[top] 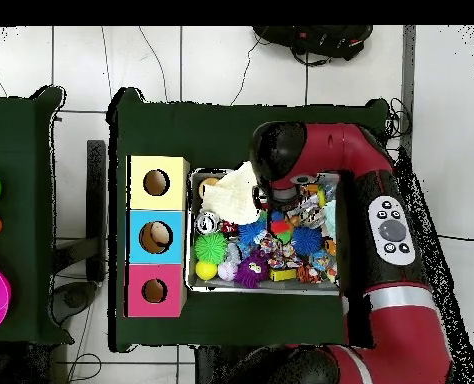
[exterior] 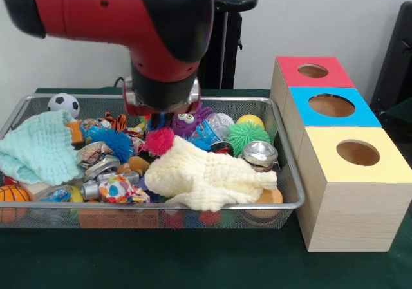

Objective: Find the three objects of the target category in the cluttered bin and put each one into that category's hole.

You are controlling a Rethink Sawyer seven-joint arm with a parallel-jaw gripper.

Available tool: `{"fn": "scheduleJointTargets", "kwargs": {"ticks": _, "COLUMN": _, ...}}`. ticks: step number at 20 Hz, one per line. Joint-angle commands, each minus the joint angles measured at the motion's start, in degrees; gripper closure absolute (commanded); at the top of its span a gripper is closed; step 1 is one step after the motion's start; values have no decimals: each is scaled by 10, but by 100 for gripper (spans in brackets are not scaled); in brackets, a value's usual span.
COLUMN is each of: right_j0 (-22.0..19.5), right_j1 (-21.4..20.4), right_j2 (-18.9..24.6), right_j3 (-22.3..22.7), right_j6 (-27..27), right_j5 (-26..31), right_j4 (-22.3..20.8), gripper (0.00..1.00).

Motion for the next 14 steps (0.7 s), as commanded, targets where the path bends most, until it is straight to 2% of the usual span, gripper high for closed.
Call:
{"fn": "scheduleJointTargets", "kwargs": {"ticks": 1, "right_j0": 16, "right_j1": -46, "right_j2": -1, "right_j3": 90, "right_j6": -4, "right_j5": 40, "right_j4": 38, "gripper": 100}}
{"fn": "scheduleJointTargets", "kwargs": {"ticks": 4, "right_j0": 16, "right_j1": -53, "right_j2": -5, "right_j3": 110, "right_j6": 14, "right_j5": 30, "right_j4": 56, "gripper": 100}}
{"fn": "scheduleJointTargets", "kwargs": {"ticks": 8, "right_j0": 30, "right_j1": -57, "right_j2": -16, "right_j3": 111, "right_j6": 30, "right_j5": 34, "right_j4": 64, "gripper": 100}}
{"fn": "scheduleJointTargets", "kwargs": {"ticks": 14, "right_j0": 27, "right_j1": -69, "right_j2": -25, "right_j3": 150, "right_j6": 35, "right_j5": -13, "right_j4": 79, "gripper": 100}}
